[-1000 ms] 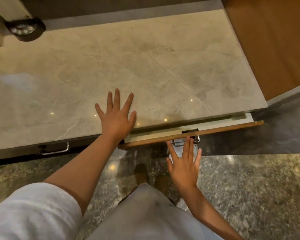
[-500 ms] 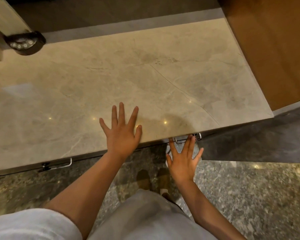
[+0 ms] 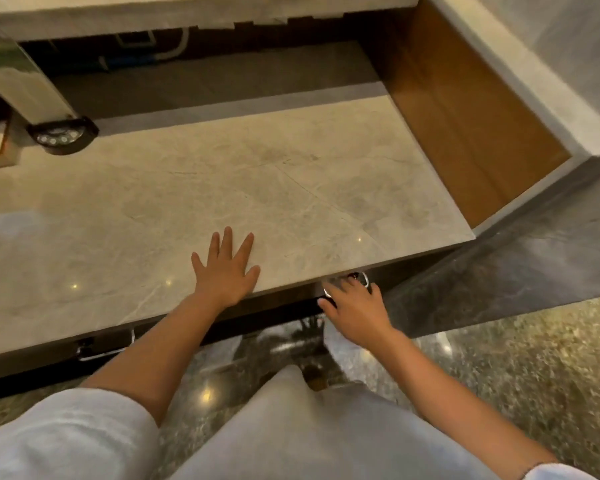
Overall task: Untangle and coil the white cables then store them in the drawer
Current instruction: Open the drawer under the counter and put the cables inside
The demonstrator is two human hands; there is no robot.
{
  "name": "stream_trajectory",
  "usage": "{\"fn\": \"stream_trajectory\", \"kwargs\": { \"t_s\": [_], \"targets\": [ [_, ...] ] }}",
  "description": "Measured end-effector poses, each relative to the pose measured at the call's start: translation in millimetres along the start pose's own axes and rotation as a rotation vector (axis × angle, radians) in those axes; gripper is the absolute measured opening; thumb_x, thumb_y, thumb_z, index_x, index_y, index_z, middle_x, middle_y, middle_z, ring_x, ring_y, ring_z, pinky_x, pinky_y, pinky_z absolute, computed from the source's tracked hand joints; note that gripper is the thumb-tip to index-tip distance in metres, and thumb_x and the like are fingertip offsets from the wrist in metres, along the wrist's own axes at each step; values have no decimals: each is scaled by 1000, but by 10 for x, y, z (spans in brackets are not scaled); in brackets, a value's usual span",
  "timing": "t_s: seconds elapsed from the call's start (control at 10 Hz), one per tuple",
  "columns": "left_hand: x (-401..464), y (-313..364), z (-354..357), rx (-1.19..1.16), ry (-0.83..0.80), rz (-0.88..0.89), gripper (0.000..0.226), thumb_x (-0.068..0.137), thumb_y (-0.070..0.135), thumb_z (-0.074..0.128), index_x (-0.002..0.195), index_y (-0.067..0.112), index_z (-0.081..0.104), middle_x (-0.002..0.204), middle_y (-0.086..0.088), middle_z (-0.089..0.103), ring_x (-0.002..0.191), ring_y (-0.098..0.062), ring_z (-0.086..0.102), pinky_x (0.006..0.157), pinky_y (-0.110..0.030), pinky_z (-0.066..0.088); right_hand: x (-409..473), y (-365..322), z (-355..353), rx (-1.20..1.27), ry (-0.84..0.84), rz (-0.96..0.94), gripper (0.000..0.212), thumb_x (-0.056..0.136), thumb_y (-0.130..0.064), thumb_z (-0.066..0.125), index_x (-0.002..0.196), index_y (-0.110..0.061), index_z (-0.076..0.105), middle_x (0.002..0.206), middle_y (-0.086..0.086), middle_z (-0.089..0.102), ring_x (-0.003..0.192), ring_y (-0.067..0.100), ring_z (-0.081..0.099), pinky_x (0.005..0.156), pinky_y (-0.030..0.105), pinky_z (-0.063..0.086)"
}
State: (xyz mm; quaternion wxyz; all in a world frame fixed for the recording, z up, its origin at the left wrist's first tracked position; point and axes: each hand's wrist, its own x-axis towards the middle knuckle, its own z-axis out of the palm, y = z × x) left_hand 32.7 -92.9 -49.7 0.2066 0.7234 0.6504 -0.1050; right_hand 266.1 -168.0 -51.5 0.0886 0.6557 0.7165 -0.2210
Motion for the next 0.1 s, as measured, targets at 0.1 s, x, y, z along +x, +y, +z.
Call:
{"fn": "stream_trajectory", "kwargs": {
  "t_s": [0.1],
  "targets": [
    [18,13,-250,-22,-13,84,58,93,45,38,145,23,26,156,-13,17,141,-31,18,108,-50,25,162,-16,-548,149,-104,-67,39,94,-43,41,111,-13,59,114,9,62,107,26,56,86,38,44]
  ]
}}
